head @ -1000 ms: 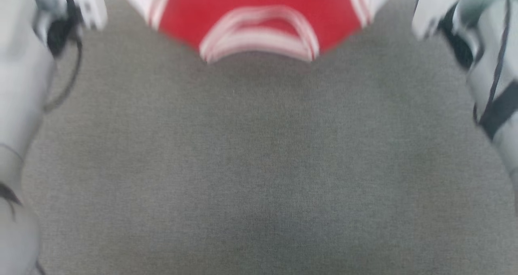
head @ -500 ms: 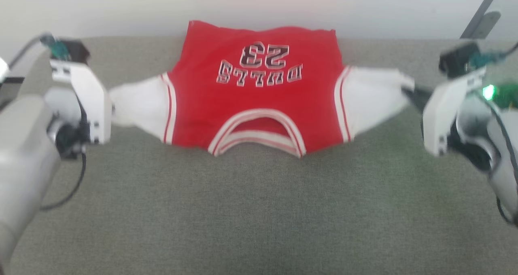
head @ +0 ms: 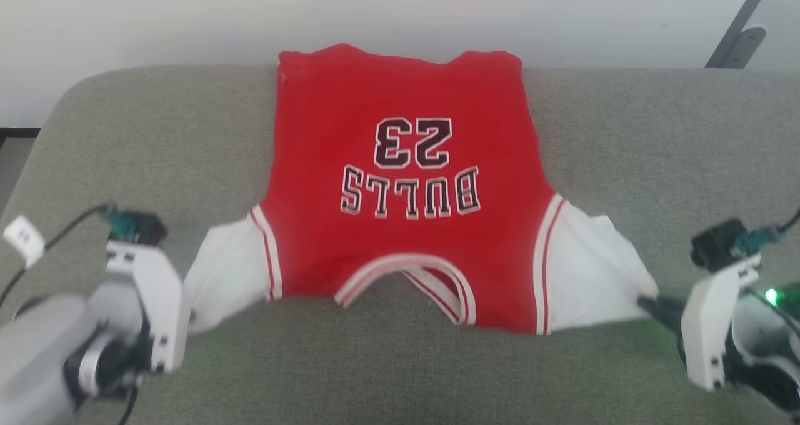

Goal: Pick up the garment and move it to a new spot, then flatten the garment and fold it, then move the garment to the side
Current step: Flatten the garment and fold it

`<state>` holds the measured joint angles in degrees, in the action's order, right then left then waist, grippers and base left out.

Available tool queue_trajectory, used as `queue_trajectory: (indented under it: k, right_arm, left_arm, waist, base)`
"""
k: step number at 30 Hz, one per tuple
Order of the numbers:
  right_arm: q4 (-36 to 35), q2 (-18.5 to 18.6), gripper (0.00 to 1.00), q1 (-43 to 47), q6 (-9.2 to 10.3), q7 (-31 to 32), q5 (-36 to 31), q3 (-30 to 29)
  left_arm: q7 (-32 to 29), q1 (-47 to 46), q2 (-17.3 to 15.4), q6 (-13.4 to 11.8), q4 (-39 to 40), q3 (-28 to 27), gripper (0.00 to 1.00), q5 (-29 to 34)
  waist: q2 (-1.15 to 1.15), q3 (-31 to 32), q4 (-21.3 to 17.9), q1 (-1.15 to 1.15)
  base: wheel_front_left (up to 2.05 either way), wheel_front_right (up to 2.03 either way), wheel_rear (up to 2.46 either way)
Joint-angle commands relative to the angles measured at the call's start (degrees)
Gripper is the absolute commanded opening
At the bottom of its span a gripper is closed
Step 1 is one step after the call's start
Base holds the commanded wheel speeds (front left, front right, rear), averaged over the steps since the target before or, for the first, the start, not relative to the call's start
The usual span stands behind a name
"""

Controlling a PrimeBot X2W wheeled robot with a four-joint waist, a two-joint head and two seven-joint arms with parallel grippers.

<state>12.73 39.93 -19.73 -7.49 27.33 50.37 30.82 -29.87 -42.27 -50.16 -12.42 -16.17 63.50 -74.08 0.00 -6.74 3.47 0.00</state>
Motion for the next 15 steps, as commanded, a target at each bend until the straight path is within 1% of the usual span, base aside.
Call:
queue_trajectory:
  k: [1,3,5,8,9,11,15]
  right_arm:
    - [-2.02,0.51,0.00,2.36,-0.01,1.61,-0.31,-1.34]
    - [-5.23,1.35,0.00,5.69,-0.01,3.92,-1.04,-3.59]
    - [-8.22,1.26,0.00,9.65,-0.01,6.34,-1.06,-6.25]
    - [-12.44,0.76,0.00,15.07,-0.01,9.55,-2.15,-10.28]
    - [-12.44,0.76,0.00,15.07,-0.01,9.55,-2.15,-10.28]
    - [-14.70,-0.03,0.00,18.14,-0.01,10.78,-3.24,-12.68]
    - [-17.19,-3.76,0.00,22.72,-0.01,12.30,-5.80,-15.96]
  left_arm:
    - [-0.47,2.07,-2.38,-2.50,4.11,-0.29,0.00,-0.56]
    - [-0.71,4.60,-5.53,-6.07,10.58,-0.69,0.00,-2.06]
    - [-0.88,6.91,-8.46,-9.45,16.45,-0.70,0.00,-3.20]
    - [-0.07,9.79,-11.35,-13.30,23.38,-0.74,0.00,-4.02]
    - [-0.07,9.79,-11.35,-13.30,23.38,-0.74,0.00,-4.02]
    - [1.13,11.33,-12.62,-15.21,26.35,-0.88,0.00,-4.29]
    - [3.92,13.53,-13.14,-16.98,28.01,-0.93,0.00,-4.09]
  waist:
    - [0.00,-0.18,-0.06,0.00]
    - [0.00,-0.38,-0.09,0.00]
    - [0.00,-0.59,0.00,0.00]
    - [0.00,-1.02,0.03,0.00]
    - [0.00,-1.02,0.03,0.00]
    - [0.00,-1.38,0.08,0.00]
    - [0.00,-1.73,0.03,0.00]
  base:
    - [0.00,0.00,0.00]
    - [0.00,0.00,0.00]
    - [0.00,0.00,0.00]
    - [0.00,0.00,0.00]
    - [0.00,0.00,0.00]
    - [0.00,0.00,0.00]
    - [0.00,0.00,0.00]
